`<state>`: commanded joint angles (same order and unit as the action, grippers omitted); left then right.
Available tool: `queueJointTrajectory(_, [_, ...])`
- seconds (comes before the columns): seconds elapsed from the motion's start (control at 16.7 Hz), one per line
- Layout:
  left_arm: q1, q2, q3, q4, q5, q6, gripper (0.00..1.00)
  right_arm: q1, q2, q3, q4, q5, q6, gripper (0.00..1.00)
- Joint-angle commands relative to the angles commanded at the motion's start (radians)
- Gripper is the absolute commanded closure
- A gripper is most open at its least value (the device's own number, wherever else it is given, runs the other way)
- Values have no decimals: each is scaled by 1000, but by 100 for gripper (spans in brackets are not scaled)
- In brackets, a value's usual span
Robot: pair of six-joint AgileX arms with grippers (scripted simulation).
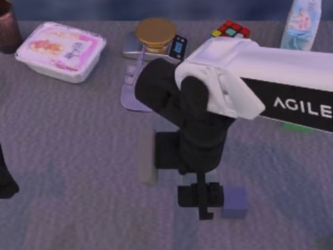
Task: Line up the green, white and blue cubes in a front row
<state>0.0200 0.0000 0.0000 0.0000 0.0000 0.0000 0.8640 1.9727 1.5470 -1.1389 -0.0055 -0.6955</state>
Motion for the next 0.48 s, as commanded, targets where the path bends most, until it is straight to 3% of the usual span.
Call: queueJointTrajectory(0.48, [0,0,0,0,0,0,0,4,66,-166,237,1,2,100])
